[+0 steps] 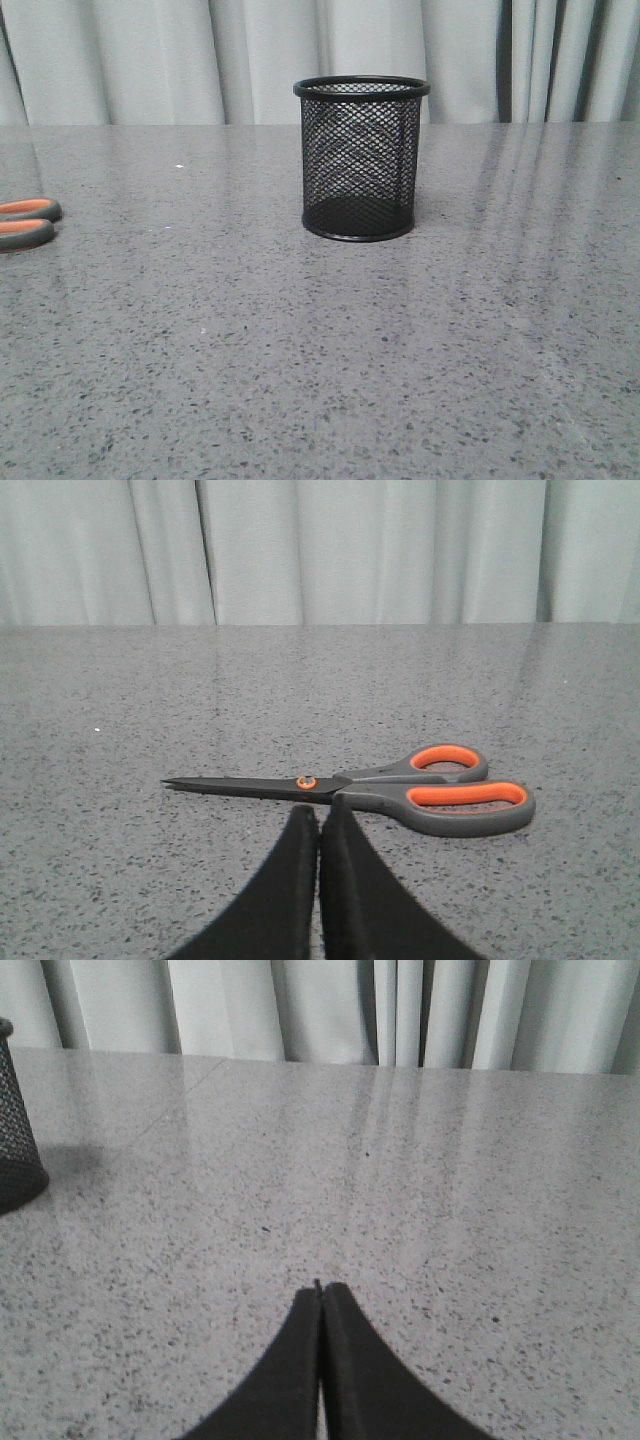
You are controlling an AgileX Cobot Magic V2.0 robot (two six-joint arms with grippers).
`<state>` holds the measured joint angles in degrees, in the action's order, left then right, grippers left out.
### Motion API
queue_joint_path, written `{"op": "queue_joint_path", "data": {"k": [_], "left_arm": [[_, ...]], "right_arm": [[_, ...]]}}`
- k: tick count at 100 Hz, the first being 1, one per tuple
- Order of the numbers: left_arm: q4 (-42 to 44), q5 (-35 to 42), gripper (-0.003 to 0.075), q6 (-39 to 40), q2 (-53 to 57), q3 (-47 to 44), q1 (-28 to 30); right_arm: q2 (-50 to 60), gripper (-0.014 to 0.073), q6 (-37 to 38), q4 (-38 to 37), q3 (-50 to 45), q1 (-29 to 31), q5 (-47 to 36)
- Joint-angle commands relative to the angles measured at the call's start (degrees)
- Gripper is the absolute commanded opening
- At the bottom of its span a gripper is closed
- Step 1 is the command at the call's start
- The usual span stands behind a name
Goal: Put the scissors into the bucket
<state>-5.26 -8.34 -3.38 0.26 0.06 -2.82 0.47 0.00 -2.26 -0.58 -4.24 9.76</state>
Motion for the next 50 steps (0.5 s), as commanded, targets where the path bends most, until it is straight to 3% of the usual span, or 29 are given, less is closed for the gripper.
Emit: {"op": "queue_joint_path", "data": {"k": [1,19,41,50], "left_arm": [[-2.28,4.83,-0.0021,0.66,1.32,-1.57,0.1],[-12.91,4.83,-0.0021,0.66,1.32,-1.57,0.1],[-32.98,5.87,-0.0021,0.66,1.32,-1.48,0.1],[-41.44,5.96,-0.0021,0.66,1.32,-1.24,0.1]], "right_arm": [[1.34,-0.0065,0.0,2.9,-0.99,0.2,-6.19],[1.34,-0.0065,0.0,17.64,-0.99,0.2,-9.76],[1.34,-0.0064,0.0,38.97,-0.99,0.2,-10.36],[1.34,-0.0064,0.0,43.19,-0.72,0.2,-9.76]]}}
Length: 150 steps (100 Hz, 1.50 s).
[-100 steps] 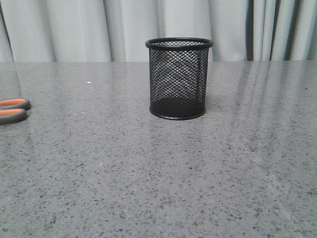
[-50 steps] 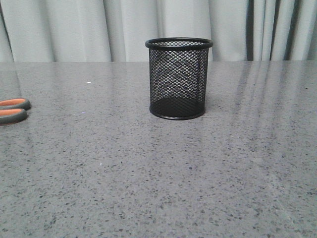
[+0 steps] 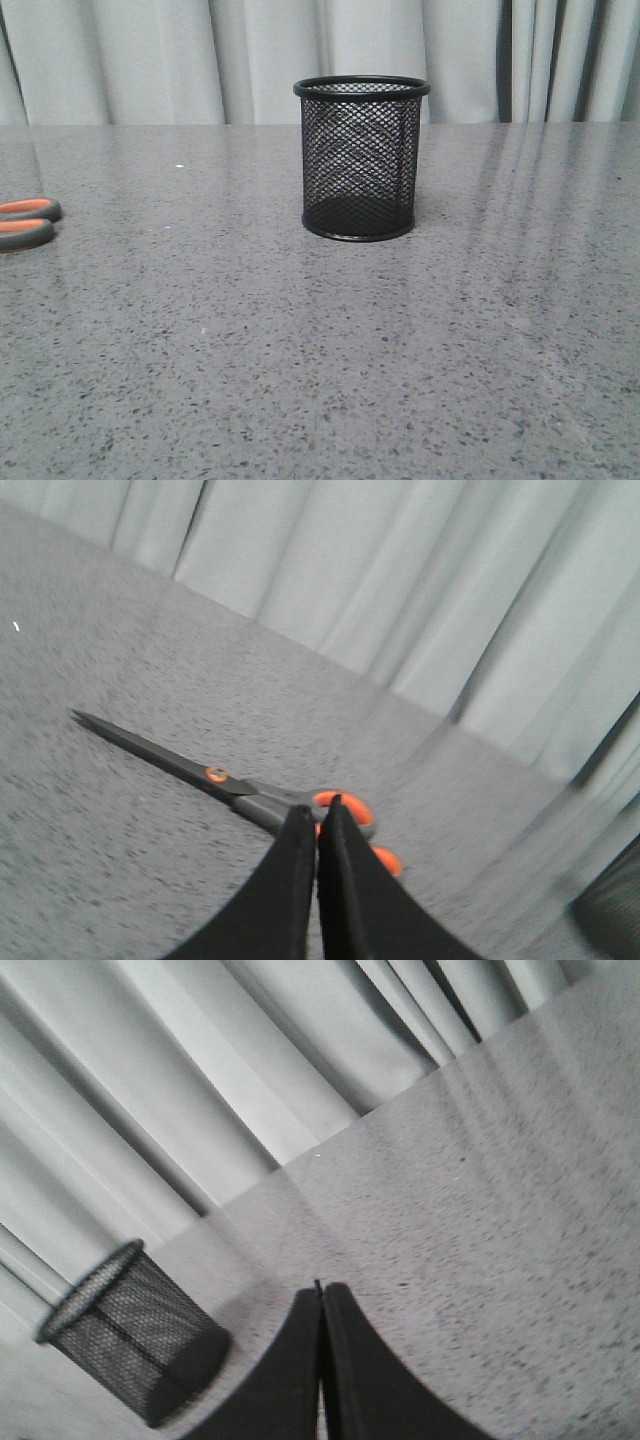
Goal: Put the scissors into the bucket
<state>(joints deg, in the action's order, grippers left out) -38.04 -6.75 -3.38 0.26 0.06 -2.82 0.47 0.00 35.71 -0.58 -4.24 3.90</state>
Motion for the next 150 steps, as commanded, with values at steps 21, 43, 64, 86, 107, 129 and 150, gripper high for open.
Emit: {"op": "queue_joint_path", "data": {"k": [21,43,64,86,107,129,150], "left_arm": [[-10.8,0.95,-0.0021,0.66,1.32,3.31,0.1],[8.78,-12.72,-0.0021,0.2,-5.67,18.15,0.1],[26.24,-34.01,-0.0021,-0.9,-21.72,38.2,0.1],[28.01,-48.23,-0.0021,-6.37,-33.52,50.47,0.1],[27.89,-53.86,-0.002,-7.96,-38.58,54.32,0.1],[25.22,-55.76,-0.0018,-11.02,-39.4,54.67,0.1],[20.7,-56.11,0.0114,-14.09,-39.4,54.75,0.1]], "right_arm": [[0.86,-0.0044,0.0,2.33,4.55,0.2,5.69],[-8.61,-0.0043,0.0,-8.38,17.83,0.2,18.18],[-27.41,-0.0045,-0.37,-16.44,36.65,0.2,33.69],[-39.17,-0.0045,-5.51,-16.34,48.29,-0.19,41.58],[-42.05,-0.0043,-7.77,-15.86,51.85,-1.89,43.95],[-42.05,0.0088,-7.77,-15.65,51.85,-2.33,47.62],[-42.05,0.0379,-7.77,-15.65,51.85,-2.33,49.51]]}}
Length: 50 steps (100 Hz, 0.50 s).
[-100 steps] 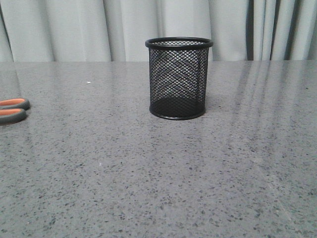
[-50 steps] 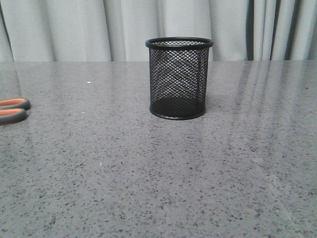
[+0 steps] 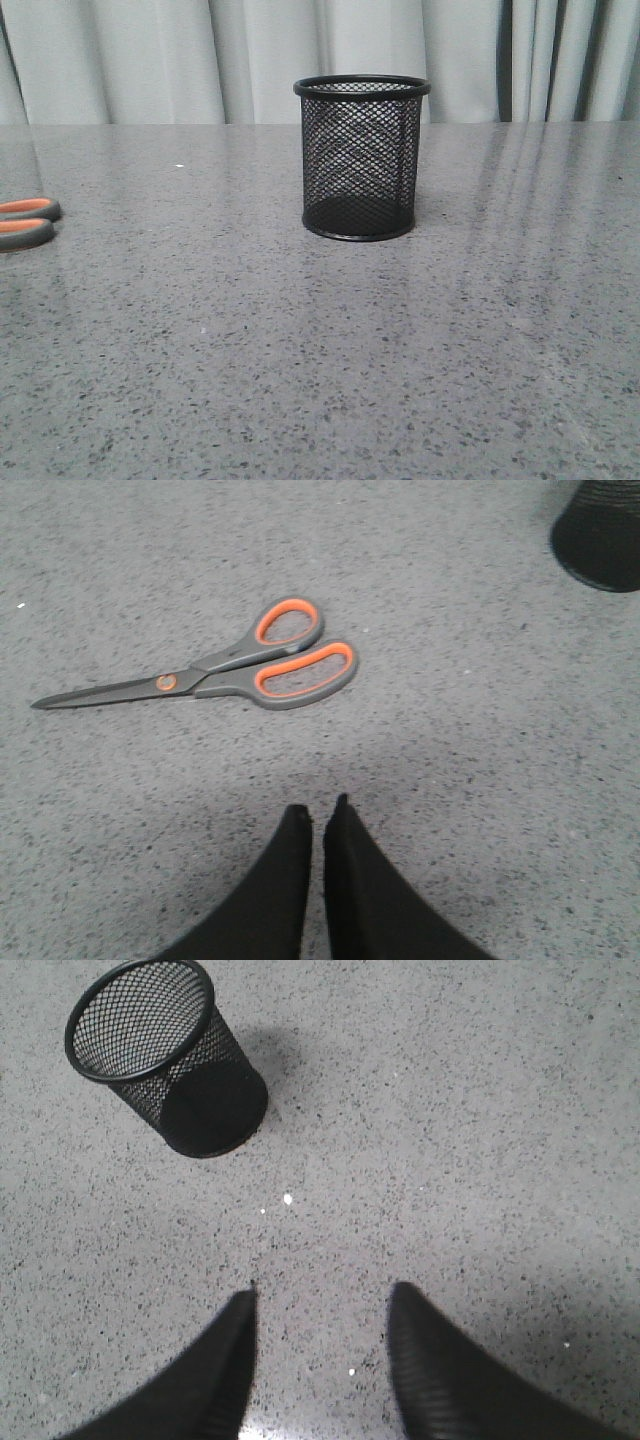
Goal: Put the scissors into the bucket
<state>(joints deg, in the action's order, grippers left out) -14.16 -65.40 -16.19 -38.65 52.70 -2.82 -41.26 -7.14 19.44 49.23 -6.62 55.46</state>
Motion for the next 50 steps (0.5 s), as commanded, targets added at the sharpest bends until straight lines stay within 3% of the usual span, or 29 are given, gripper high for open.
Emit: {"op": "queue_joint_path", "data": {"k": [1,22,50], "left_arm": [[-3.28,2.54,0.013,-1.38,-0.48,2.11,0.1],[-4.14,1.02,0.0344,-3.28,-0.48,2.52,0.1],[-3.7,-1.77,0.0357,-5.86,-5.22,4.94,0.1]], "right_arm": [[-0.32,0.0381,-0.62,0.63,2.04,0.05,-2.02],[-0.32,0.038,-0.62,0.63,2.04,0.05,-1.6],[-0.32,0.038,-0.79,0.63,2.04,0.05,-2.02]]}}
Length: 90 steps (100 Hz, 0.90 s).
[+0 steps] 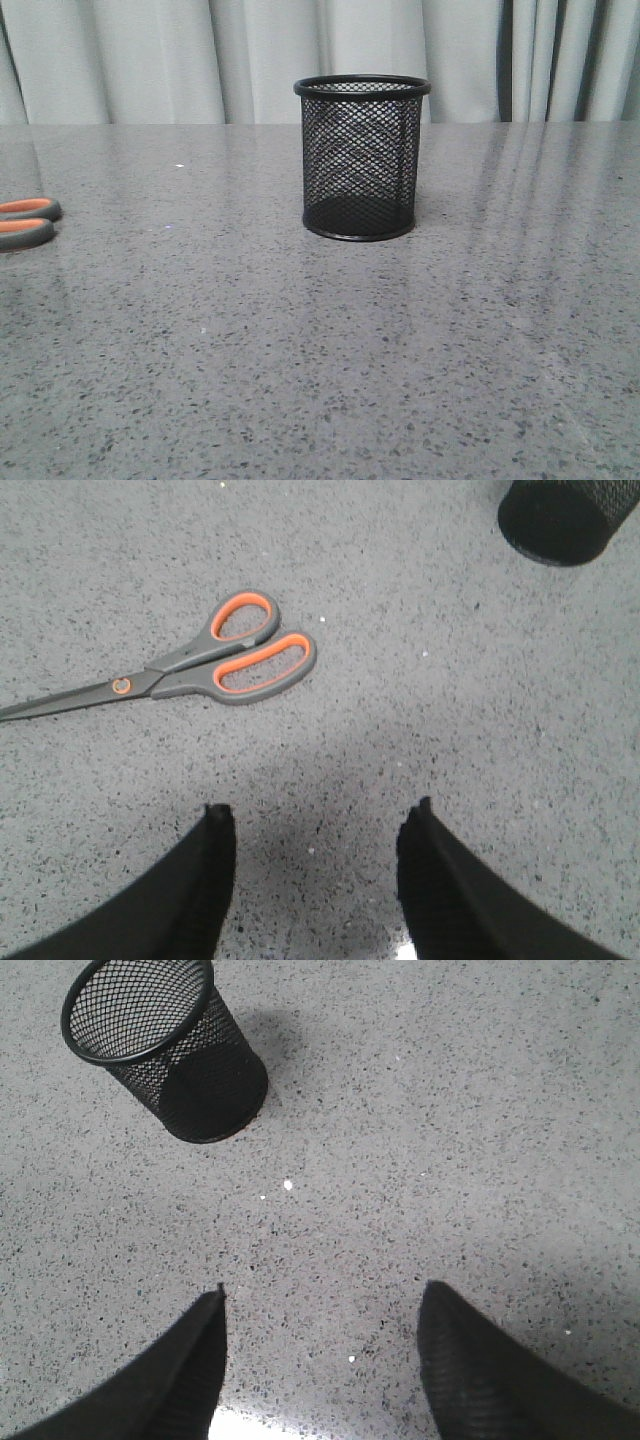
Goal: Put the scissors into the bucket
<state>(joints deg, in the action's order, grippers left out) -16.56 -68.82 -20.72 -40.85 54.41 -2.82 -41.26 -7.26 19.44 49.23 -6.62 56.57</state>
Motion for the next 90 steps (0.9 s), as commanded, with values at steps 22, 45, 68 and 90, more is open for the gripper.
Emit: {"op": "queue_joint_path", "data": {"k": [22,45,68,90], "left_arm": [[1.25,-2.28,0.0357,-7.78,-15.39,10.89,0.1],[1.52,-3.01,0.0356,-34.13,-25.52,14.05,-0.84],[5.58,-1.13,0.0356,-48.55,-32.42,14.05,-0.84],[6.67,-0.66,0.0356,-56.81,-38.43,14.05,-0.84]], "right_arm": [[-0.32,0.038,-0.94,0.63,2.04,0.05,-3.14],[-0.32,0.038,-2.51,0.63,2.04,0.05,-2.5],[-0.32,0.038,-3.12,0.63,2.04,0.05,-2.54],[-0.32,0.038,-3.48,0.63,2.04,0.05,-3.12]]}}
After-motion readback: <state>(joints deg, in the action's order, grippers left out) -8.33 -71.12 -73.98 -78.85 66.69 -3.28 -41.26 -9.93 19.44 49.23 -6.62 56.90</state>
